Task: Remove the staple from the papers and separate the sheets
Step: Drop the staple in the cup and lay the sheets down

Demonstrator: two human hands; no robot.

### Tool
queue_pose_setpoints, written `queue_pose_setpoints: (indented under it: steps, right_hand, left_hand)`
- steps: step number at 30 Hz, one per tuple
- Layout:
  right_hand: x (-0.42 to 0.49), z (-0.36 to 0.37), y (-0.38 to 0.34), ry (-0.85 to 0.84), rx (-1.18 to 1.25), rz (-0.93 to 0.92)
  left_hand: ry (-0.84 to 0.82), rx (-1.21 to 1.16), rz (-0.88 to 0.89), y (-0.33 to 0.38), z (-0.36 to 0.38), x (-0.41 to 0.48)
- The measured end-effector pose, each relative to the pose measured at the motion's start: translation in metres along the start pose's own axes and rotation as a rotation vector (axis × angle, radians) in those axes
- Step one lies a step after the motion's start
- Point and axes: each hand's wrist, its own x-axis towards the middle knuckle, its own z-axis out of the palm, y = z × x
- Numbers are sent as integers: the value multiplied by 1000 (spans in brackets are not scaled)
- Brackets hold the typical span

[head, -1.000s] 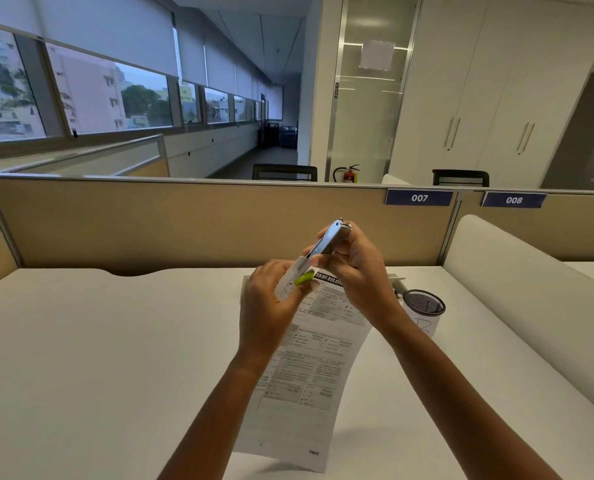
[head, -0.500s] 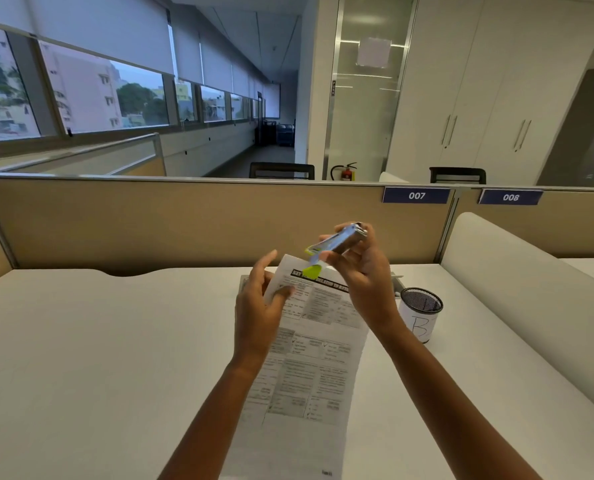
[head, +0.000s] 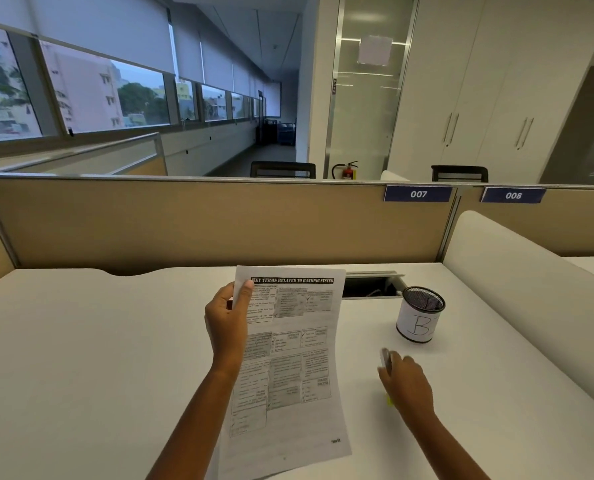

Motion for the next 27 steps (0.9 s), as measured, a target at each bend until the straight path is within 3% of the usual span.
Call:
queue_pose_setpoints:
  steps: [12,15,17,22,27]
  right_hand:
    - [-11,24,20,-80,-131,37]
    - [-12,19,13,72,-176,-81]
    - [-15,22,5,139,63,-146]
    - [-31,20,-27,-241,861,-227]
    - [-36,27,-30,-248,1078,-117]
  left_hand:
    - [25,-71,24,2,-2,0]
    - [19,-102,36,6,-1,-1]
    - [2,-127,36,9,1,-2]
    - [-8,-179,28,13,4,-2]
    - [20,-192,-4,12,2,6]
